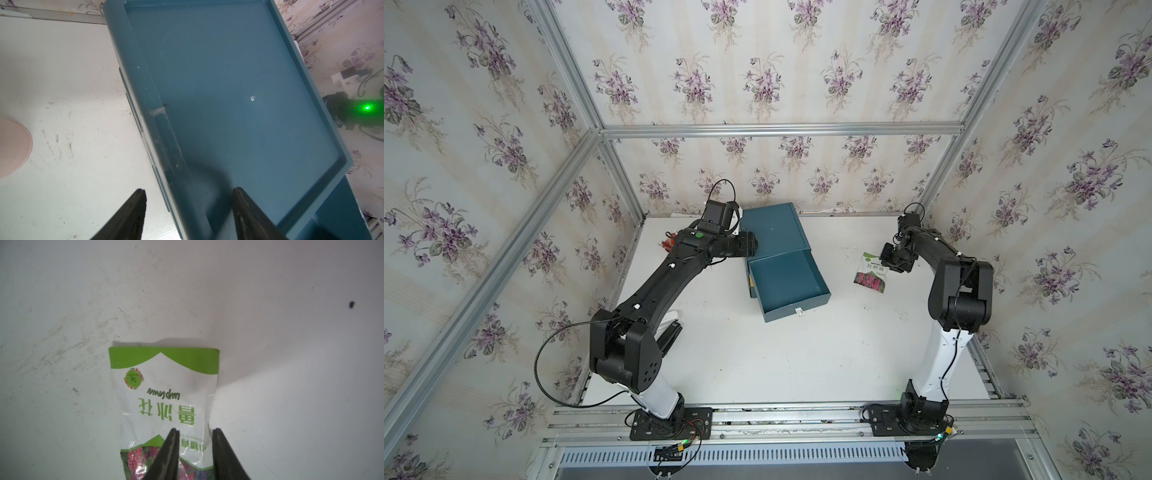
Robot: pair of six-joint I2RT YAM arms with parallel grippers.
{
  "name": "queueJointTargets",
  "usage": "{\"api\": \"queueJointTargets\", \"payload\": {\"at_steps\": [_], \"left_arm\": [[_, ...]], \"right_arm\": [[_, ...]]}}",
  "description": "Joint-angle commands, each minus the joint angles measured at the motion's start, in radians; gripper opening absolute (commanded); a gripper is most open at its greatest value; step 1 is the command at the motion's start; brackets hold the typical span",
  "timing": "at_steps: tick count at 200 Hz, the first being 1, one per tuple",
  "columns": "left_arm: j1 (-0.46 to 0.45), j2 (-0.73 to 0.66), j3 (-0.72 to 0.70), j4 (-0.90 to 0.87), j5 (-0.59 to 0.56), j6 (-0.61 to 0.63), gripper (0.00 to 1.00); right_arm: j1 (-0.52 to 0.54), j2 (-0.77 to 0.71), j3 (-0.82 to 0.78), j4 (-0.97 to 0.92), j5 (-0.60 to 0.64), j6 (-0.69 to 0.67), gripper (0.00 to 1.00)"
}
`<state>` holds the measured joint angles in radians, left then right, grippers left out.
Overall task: Take the seed bags out of the drawer
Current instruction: Place the seed packet at the center of the board, then close the drawer in the storage box.
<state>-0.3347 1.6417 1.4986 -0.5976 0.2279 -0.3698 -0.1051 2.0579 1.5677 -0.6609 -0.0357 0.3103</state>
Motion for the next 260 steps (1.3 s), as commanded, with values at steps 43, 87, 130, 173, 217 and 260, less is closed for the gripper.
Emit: {"api": "queueJointTargets", "payload": {"at_steps": [43, 87, 130, 173, 217, 260], "left_arm": [[0.004, 0.013, -0.001, -0.146, -0.050, 0.031, 0.68], [0.005, 0.017, 0.003, -0.148, -0.045, 0.031, 0.69], [0.004, 0.026, 0.012, -0.148, -0.039, 0.031, 0.69], [0.003, 0.034, 0.021, -0.151, -0.032, 0.032, 0.68], [0.004, 0.035, 0.022, -0.152, -0.027, 0.026, 0.68], [0.004, 0.032, 0.021, -0.156, -0.031, 0.024, 0.69]], "right_arm": [[0.041, -0.207, -0.076, -0.057, -0.129, -0.026, 0.60], [0.165, -0.434, -0.128, -0.148, -0.163, -0.033, 0.82], [0.328, -0.601, -0.121, -0.244, -0.165, 0.004, 0.94], [0.485, -0.725, -0.140, -0.287, -0.173, 0.053, 0.98], [0.621, -0.866, -0.236, -0.246, -0.223, 0.121, 0.98], [0.822, -0.932, -0.321, -0.220, -0.179, 0.137, 0.97]]}}
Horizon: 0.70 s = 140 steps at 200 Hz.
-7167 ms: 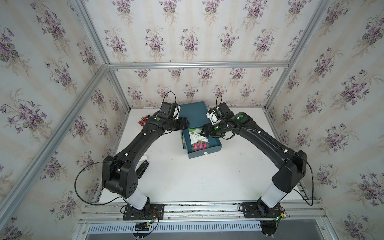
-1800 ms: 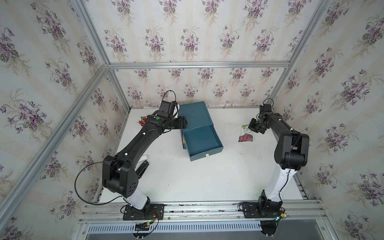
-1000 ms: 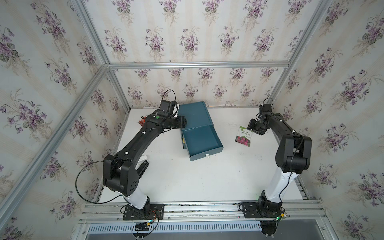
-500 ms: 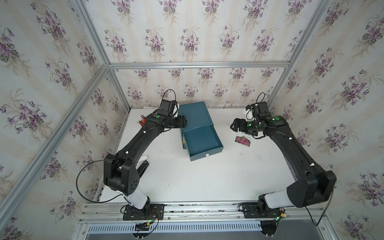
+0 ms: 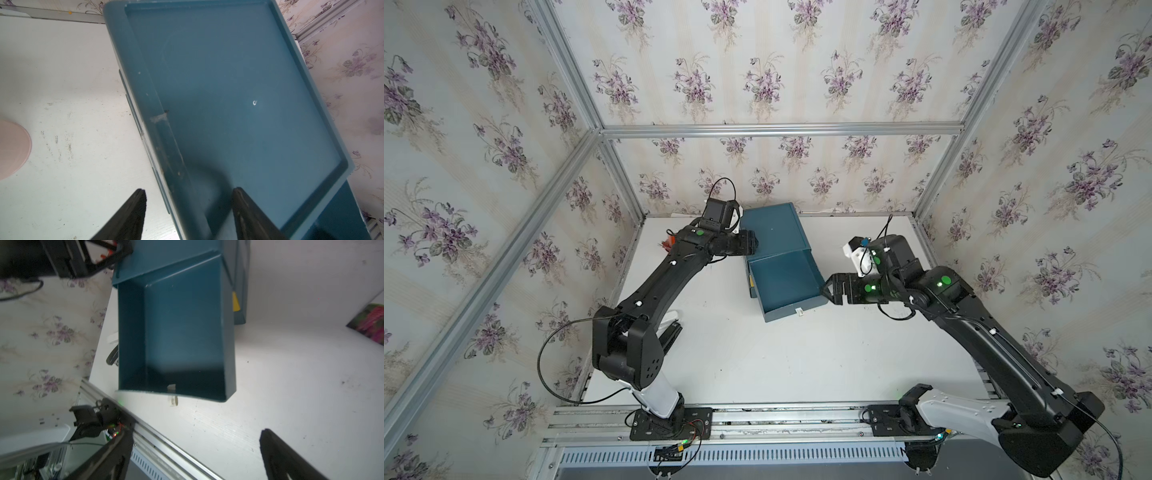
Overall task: Take the seed bags out of the drawer
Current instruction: Close the drawer in the storage box.
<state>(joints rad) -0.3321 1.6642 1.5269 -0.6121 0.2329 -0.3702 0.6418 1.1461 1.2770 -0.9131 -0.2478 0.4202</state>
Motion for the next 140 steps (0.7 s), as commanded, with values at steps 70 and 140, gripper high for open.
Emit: {"api": "queueJointTargets", "payload": {"at_steps": [70, 140], "left_arm": [[0.001, 0.005, -0.006, -0.153, -0.039, 0.034, 0.69], [0.002, 0.005, -0.006, -0.159, -0.035, 0.035, 0.69]], "right_arm": [[0.298, -0.008, -0.178, 0.222, 0.226, 0.102, 0.95], [0.351, 0.081, -0.264, 0.452, 0.358, 0.098, 0.90]]}}
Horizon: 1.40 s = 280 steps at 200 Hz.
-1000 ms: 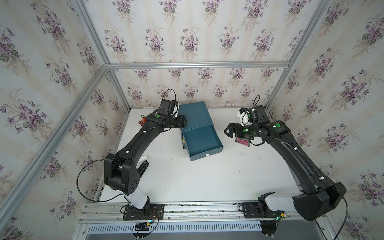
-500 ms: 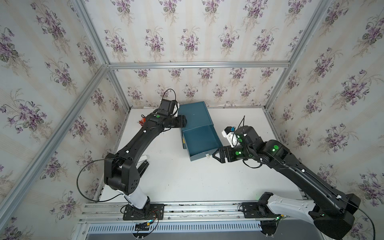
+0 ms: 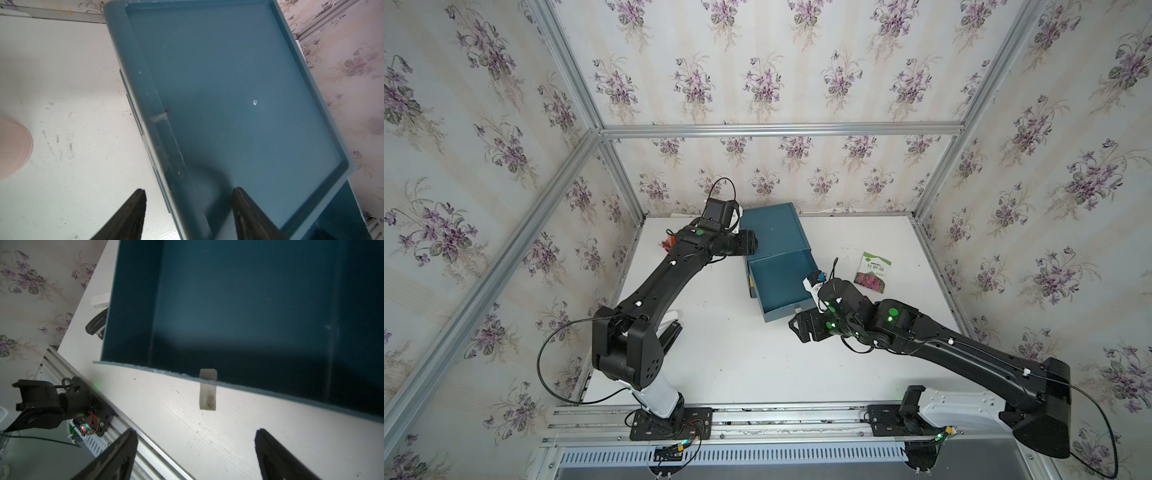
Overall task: Take the seed bags out of the drawer
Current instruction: Close the drawer in the storage box.
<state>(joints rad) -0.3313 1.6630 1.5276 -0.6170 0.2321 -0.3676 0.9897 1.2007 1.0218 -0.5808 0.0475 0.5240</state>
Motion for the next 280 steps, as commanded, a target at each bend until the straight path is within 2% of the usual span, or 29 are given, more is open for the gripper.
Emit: {"api": "queueJointTargets", "payload": {"at_steps": [1, 126, 280], "left_arm": [[0.000, 0.007, -0.007, -0.154, -0.034, 0.033, 0.69], [0.004, 0.008, 0.003, -0.168, -0.027, 0.045, 0.69], [0.006, 0.039, 0.029, -0.152, -0.005, 0.029, 0.69]], "right_arm": [[0.003, 0.028, -0.008, 0.122, 0.063, -0.007, 0.90], [0.000, 0.192, 0.075, 0.318, 0.156, -0.071, 0.87], [-0.189, 0.407, 0.191, 0.518, 0.037, -0.196, 0.78]]}}
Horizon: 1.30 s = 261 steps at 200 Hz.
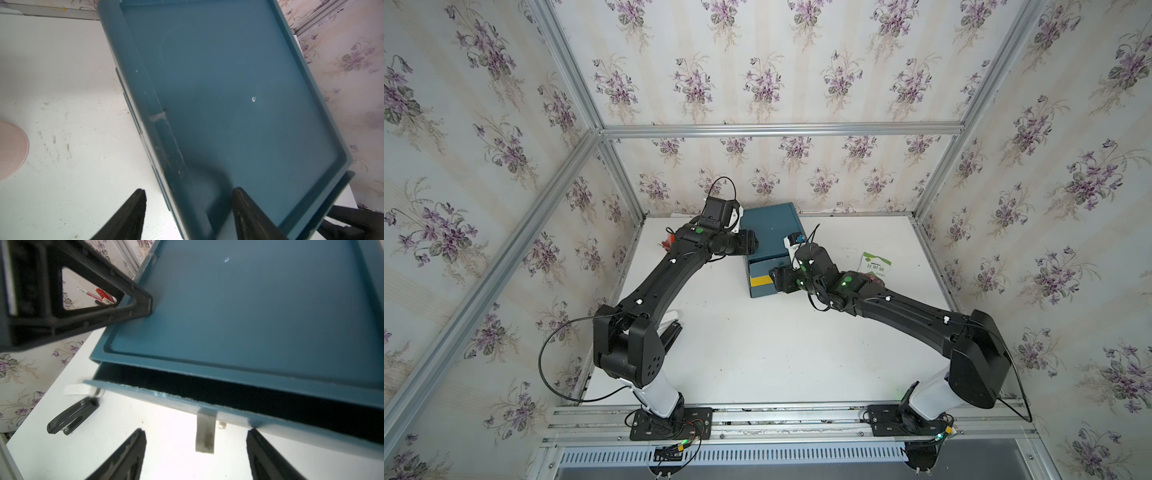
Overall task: Take the seed bags out of the drawer
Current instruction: Close the drawer in the storage box, then adjust the storage box at the center of the board.
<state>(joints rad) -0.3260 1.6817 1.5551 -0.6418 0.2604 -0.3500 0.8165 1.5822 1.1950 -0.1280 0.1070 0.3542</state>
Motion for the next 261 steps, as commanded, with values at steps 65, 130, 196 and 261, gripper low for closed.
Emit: {"api": "queueJointTargets", "payload": {"at_steps": [65, 130, 196, 261], "left_arm": [[0.001, 0.047, 0.034, -0.136, -0.033, 0.015, 0.68], [0.003, 0.074, 0.054, -0.140, -0.042, 0.021, 0.68], [0.008, 0.106, 0.070, -0.117, -0.064, 0.053, 0.69], [0.013, 0.171, 0.127, -0.090, -0.064, 0.093, 0.68]], "right_arm": [[-0.063, 0.095, 0.068, 0.116, -0.037, -0.041, 0.77], [-0.082, 0.064, 0.011, 0.160, -0.100, -0.060, 0.78], [-0.086, -0.048, -0.223, 0.278, -0.109, -0.131, 0.87], [-0.094, -0.009, -0.289, 0.425, -0.110, -0.135, 1.00]]}}
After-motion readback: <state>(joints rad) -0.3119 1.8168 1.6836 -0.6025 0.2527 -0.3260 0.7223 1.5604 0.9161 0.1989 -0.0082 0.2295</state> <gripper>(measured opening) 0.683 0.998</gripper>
